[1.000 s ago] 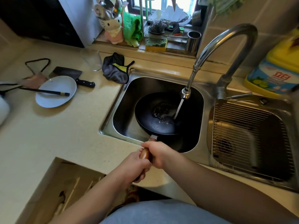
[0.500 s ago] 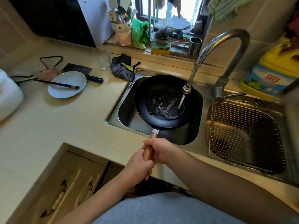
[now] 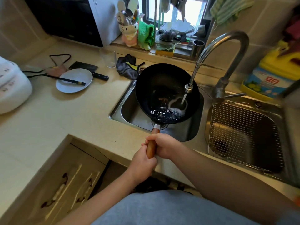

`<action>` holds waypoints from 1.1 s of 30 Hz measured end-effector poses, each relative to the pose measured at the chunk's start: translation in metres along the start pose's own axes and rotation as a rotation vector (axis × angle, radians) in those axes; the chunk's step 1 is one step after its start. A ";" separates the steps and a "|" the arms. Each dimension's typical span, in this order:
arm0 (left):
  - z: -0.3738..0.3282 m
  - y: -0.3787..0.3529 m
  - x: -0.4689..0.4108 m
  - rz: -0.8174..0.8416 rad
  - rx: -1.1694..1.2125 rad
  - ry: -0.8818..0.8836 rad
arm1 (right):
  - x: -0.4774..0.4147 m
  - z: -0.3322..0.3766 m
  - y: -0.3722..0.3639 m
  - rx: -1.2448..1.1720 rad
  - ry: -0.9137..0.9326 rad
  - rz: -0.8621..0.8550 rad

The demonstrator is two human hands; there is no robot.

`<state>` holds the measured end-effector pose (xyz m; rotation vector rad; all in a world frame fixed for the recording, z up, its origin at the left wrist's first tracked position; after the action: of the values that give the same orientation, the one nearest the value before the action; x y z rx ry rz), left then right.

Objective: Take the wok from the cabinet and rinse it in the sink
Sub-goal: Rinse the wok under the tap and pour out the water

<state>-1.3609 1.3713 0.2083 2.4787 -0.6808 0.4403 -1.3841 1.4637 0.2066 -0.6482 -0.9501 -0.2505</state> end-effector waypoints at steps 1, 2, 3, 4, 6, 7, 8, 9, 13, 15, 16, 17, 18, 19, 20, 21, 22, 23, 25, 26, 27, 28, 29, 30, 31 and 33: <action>-0.001 0.001 0.001 -0.022 -0.027 -0.001 | 0.001 0.000 -0.001 0.009 0.000 0.016; -0.002 0.002 0.002 -0.044 -0.049 -0.001 | 0.001 0.001 -0.003 0.015 0.001 0.030; -0.003 0.003 0.004 -0.064 -0.065 0.001 | 0.002 0.001 -0.004 0.017 0.005 0.043; -0.006 0.005 0.006 -0.080 -0.076 0.002 | 0.002 0.002 -0.005 0.014 0.011 0.057; -0.012 0.010 0.009 -0.096 -0.100 0.001 | 0.004 0.003 -0.009 0.014 0.019 0.088; -0.016 0.013 0.011 -0.096 -0.114 0.000 | 0.006 0.003 -0.010 0.016 0.022 0.099; -0.020 0.016 0.013 -0.091 -0.124 -0.002 | 0.008 0.004 -0.012 0.014 0.027 0.107; -0.024 0.018 0.015 -0.082 -0.126 -0.002 | 0.010 0.004 -0.013 0.002 0.030 0.112; -0.038 0.026 0.021 -0.025 -0.081 0.037 | 0.017 0.004 -0.015 -0.044 0.051 0.110; -0.043 0.027 0.024 0.009 -0.043 0.068 | 0.018 0.004 -0.013 -0.058 0.076 0.093; -0.045 0.027 0.025 0.027 -0.021 0.075 | 0.018 0.004 -0.012 -0.052 0.087 0.090; -0.047 0.027 0.026 0.044 0.002 0.078 | 0.018 0.005 -0.011 -0.036 0.100 0.086; -0.048 0.026 0.027 0.061 0.025 0.079 | 0.017 0.005 -0.008 -0.014 0.118 0.081; -0.049 0.025 0.028 0.078 0.047 0.081 | 0.016 0.006 -0.006 0.011 0.139 0.071; -0.050 0.023 0.029 0.097 0.072 0.085 | 0.015 0.007 -0.002 0.036 0.158 0.060; -0.049 0.020 0.029 0.117 0.108 0.093 | 0.015 0.007 0.001 0.058 0.173 0.048; -0.048 0.017 0.030 0.139 0.153 0.103 | 0.015 0.008 0.004 0.075 0.183 0.035; -0.045 0.013 0.030 0.163 0.198 0.113 | 0.015 0.008 0.007 0.093 0.192 0.020; -0.040 0.005 0.029 0.202 0.260 0.125 | 0.014 0.008 0.014 0.132 0.207 -0.018; -0.038 0.002 0.029 0.213 0.272 0.124 | 0.015 0.007 0.017 0.151 0.209 -0.039; -0.036 -0.001 0.028 0.220 0.275 0.120 | 0.015 0.007 0.020 0.165 0.212 -0.054; -0.034 -0.004 0.028 0.227 0.276 0.113 | 0.016 0.006 0.023 0.178 0.218 -0.063; -0.033 -0.007 0.028 0.239 0.281 0.103 | 0.017 0.006 0.025 0.192 0.228 -0.068; -0.032 -0.010 0.028 0.255 0.294 0.094 | 0.017 0.007 0.028 0.208 0.240 -0.075; -0.032 -0.013 0.028 0.271 0.316 0.089 | 0.018 0.007 0.030 0.225 0.252 -0.084; -0.033 -0.016 0.029 0.294 0.370 0.086 | 0.017 0.009 0.033 0.253 0.274 -0.091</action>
<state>-1.3338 1.3905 0.2408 2.6850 -1.0106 0.8456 -1.3646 1.4959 0.2111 -0.3281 -0.7326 -0.2869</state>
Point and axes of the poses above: each hand's wrist, its own x-axis away from the middle knuckle, its own y-axis out of the back of the hand, z = x × y, the point moved 7 cm from there along -x, towards the middle knuckle, and after that the axes turned 12 degrees about -x, right-handed, at the moved point
